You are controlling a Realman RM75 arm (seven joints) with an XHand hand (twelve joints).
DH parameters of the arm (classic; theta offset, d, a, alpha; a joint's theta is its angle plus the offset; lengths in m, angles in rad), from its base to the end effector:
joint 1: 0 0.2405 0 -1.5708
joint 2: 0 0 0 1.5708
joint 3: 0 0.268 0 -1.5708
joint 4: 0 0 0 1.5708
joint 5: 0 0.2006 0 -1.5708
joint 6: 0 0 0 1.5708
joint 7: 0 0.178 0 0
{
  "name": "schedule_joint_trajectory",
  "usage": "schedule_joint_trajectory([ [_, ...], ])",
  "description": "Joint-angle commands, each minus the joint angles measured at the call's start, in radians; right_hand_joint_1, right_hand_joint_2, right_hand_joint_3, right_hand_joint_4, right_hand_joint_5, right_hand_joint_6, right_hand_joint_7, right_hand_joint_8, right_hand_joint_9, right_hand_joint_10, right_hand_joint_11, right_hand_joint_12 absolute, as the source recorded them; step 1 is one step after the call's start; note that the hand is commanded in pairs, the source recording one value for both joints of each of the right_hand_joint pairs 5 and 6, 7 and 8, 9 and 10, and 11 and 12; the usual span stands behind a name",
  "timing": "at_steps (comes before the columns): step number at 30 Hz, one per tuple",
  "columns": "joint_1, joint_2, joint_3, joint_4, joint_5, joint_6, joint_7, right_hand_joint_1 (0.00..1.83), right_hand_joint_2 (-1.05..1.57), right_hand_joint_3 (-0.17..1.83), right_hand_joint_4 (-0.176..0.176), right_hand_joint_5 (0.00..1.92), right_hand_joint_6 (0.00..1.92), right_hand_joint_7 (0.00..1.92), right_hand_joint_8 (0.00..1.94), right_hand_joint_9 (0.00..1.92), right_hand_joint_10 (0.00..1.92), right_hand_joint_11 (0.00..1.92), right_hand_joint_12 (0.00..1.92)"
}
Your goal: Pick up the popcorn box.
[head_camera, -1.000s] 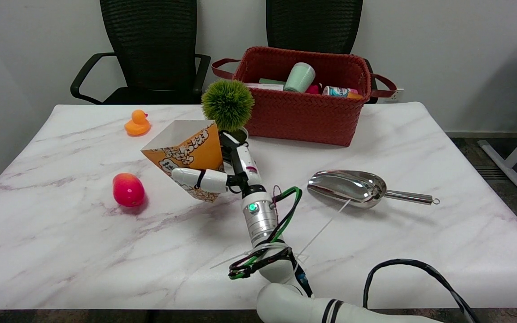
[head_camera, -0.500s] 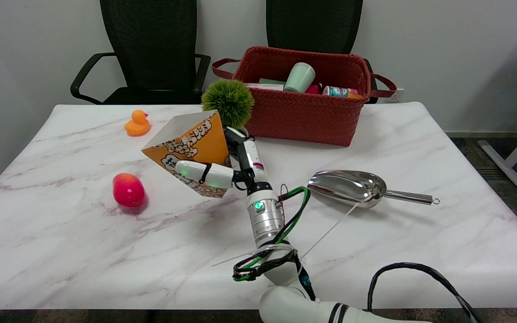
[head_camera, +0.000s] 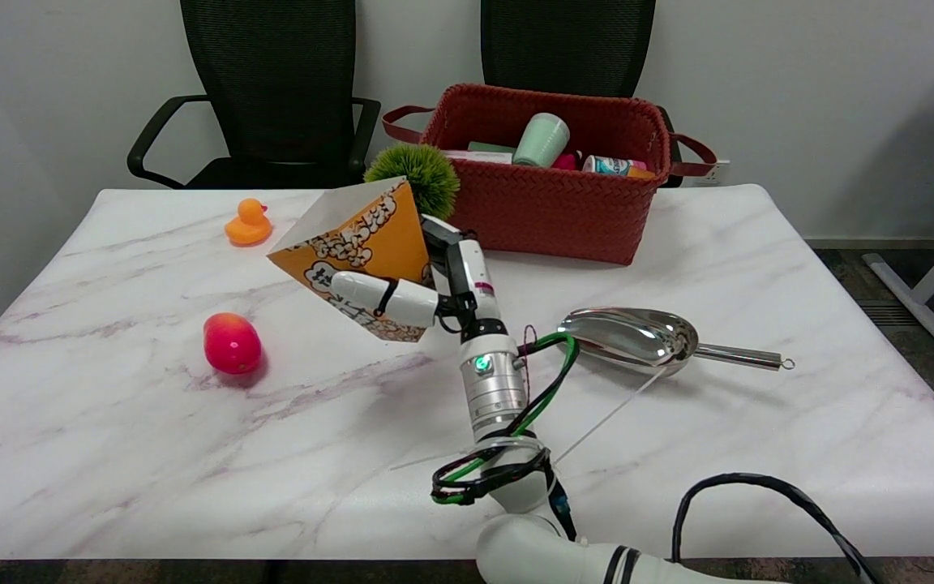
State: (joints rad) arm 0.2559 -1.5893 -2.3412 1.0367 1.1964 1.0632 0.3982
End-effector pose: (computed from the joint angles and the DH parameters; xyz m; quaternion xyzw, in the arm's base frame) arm -0.2760 -0.3812 0.1454 0.5525 -0.3241 0.5568 0.5289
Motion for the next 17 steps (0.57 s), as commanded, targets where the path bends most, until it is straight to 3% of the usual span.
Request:
schedule_joint_trajectory([
  [1,-0.018,0.078,0.005,0.118,-0.002,0.076,0.001,0.98,0.47,0.12,0.0,0.74,0.74,1.11,1.11,0.83,0.83,0.67,0.67],
  [17,-0.005,0.146,0.055,0.185,-0.002,0.12,0.001,0.98,0.47,0.12,0.0,0.75,0.75,1.11,1.11,0.83,0.83,0.69,0.69],
])
